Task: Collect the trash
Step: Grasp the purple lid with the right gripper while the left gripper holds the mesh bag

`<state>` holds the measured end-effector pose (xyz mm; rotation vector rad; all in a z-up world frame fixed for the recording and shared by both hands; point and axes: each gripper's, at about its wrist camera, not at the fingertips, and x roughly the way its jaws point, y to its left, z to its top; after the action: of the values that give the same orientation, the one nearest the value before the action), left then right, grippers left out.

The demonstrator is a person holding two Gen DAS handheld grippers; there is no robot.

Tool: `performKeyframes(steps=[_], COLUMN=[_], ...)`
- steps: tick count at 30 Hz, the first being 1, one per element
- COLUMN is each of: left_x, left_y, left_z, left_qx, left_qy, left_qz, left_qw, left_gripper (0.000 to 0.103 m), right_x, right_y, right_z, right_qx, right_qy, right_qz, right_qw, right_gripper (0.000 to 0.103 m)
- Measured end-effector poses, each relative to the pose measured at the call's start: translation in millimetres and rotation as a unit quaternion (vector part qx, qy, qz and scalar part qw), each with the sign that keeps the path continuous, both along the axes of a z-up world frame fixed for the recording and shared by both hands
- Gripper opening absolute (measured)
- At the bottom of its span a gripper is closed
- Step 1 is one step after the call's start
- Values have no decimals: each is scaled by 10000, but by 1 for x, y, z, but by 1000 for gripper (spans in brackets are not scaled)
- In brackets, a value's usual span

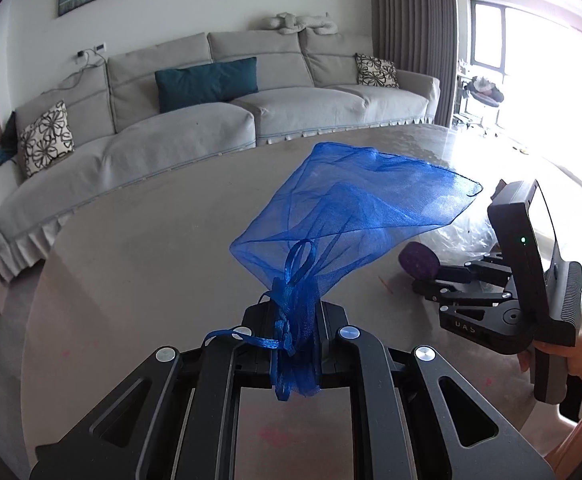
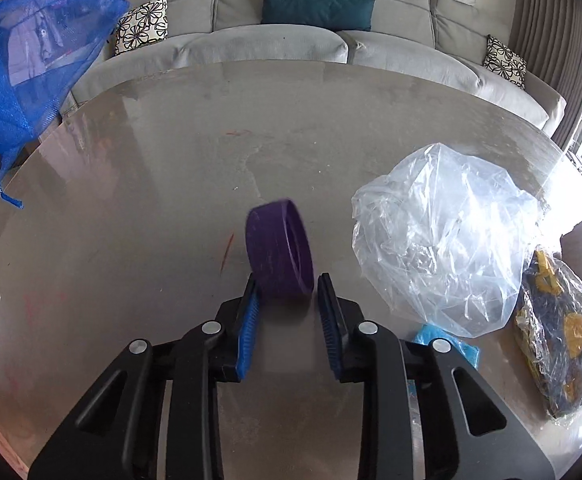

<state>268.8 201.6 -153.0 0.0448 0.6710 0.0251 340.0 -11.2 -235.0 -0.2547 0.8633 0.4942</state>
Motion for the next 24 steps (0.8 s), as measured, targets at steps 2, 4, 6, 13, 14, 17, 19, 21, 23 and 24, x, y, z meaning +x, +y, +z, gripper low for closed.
performKeyframes(steps=[2, 4, 6, 13, 14, 17, 19, 21, 23, 24], left_x=[-1, 0, -2, -8, -8, -9, -8, -10, -11, -11], left_y=[2, 3, 3, 6, 7, 12, 14, 15, 17, 18], left_z=[2, 2, 1, 4, 4, 4, 4, 3, 2, 2], left_qx=[-11, -39, -53, -91, -92, -146, -170, -173, -181, -189], left_qy=[-36, -48, -49, -142, -154, -162, -161, -168, -156, -156], left_qz=[7, 32, 55, 69, 82, 116, 136, 160, 177, 192], left_qw=[10000, 10000, 10000, 9998, 9998, 9997, 9996, 9996, 9996, 9995], left_gripper=[13, 13, 13, 13, 13, 13, 13, 13, 13, 13], right_x=[-1, -2, -3, -6, -6, -3, -1, 5, 13, 18], right_y=[0, 3, 4, 10, 15, 33, 44, 56, 67, 71], right_z=[0, 1, 1, 14, 18, 29, 31, 29, 25, 22], right_qx=[-24, -70, -101, 191, 247, 420, 454, 431, 456, 433], right_qy=[-21, -35, -22, -42, -73, -107, -230, -185, -39, 44], right_qz=[-14, -25, -26, 123, 184, 358, 379, 412, 387, 381], right_qw=[10000, 10000, 9999, 9997, 9995, 9984, 9980, 9980, 9982, 9983], right_gripper=[13, 4, 0, 11, 18, 48, 68, 68, 62, 61])
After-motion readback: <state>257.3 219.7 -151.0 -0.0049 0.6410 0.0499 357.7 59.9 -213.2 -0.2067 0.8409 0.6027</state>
